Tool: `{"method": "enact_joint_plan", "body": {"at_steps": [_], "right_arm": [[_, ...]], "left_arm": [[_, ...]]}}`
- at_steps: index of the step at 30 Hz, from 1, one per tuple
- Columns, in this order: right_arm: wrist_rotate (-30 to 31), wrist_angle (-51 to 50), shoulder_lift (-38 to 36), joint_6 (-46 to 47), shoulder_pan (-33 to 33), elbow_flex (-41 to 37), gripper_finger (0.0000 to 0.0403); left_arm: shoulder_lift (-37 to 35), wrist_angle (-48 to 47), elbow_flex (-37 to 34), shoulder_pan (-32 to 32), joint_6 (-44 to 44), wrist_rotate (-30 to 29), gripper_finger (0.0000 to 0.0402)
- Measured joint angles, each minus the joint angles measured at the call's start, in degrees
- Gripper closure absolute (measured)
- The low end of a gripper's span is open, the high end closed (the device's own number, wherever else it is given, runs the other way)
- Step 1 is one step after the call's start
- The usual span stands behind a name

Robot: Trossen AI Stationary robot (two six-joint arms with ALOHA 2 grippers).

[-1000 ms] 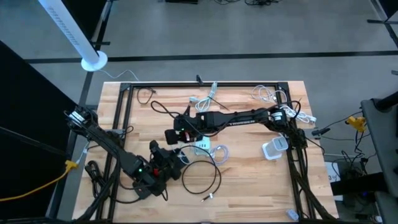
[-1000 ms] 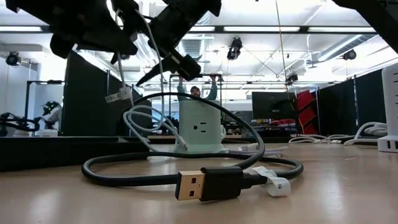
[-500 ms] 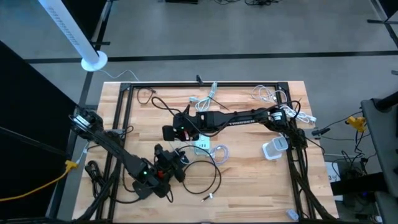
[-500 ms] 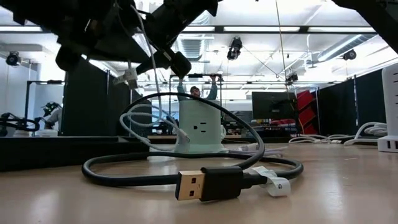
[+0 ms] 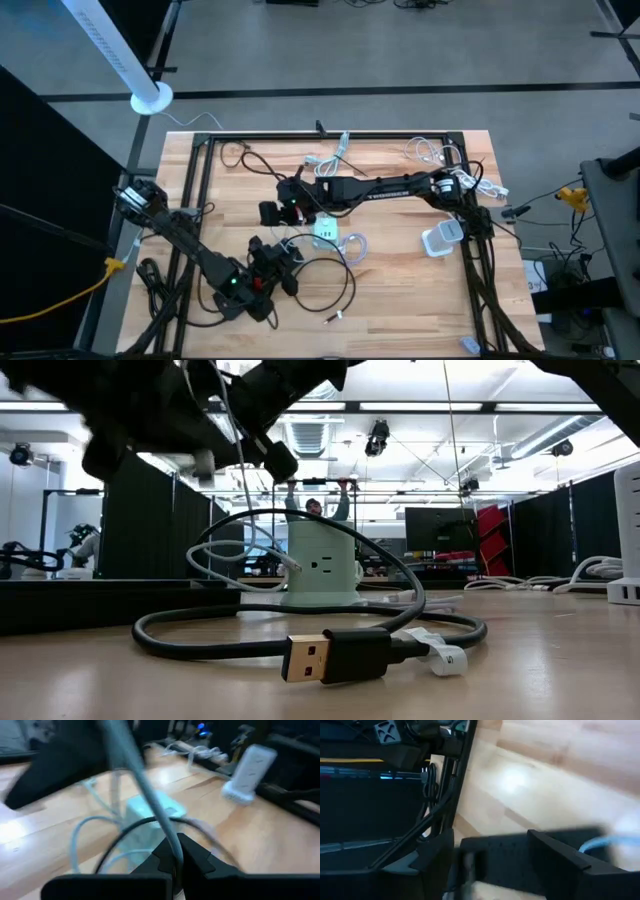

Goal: Insert USB
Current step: Insert the light blue charger cable into the black outlet extension

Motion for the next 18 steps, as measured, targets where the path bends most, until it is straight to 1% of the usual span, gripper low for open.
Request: {"method": "enact_joint_plan", "body": {"at_steps": [3, 6, 10, 14, 18], "right_arm": [[0.4, -0.2, -0.1, -3.6, -0.2, 0.1, 0.0173], [0.4, -0.6, -0.1, -7.7, 0.0, 0.1, 0.0174], [0.4, -1.4, -0.1, -11.6, -0.1, 0.1, 0.0166], [0.5, -1.8, -0.1, -14.8, -0.1, 0.1, 0.0154], [0.5, -2.8, -0.1, -17.3, 0.0, 0.1, 0.0143]], "left_arm": [[-1.6, -3.5, 1.3, -1.2, 3.1, -2.4, 0.0401], [-1.6, -6.3, 1.2, -1.5, 5.7, -1.9, 0.0401], [-2.5, -6.7, 1.2, -2.5, 6.1, -0.6, 0.0396], [-3.5, -7.2, 1.2, -3.9, 7.6, -0.6, 0.0367], [-4.7, -8.2, 1.2, -5.6, 8.7, -0.5, 0.0314]]}}
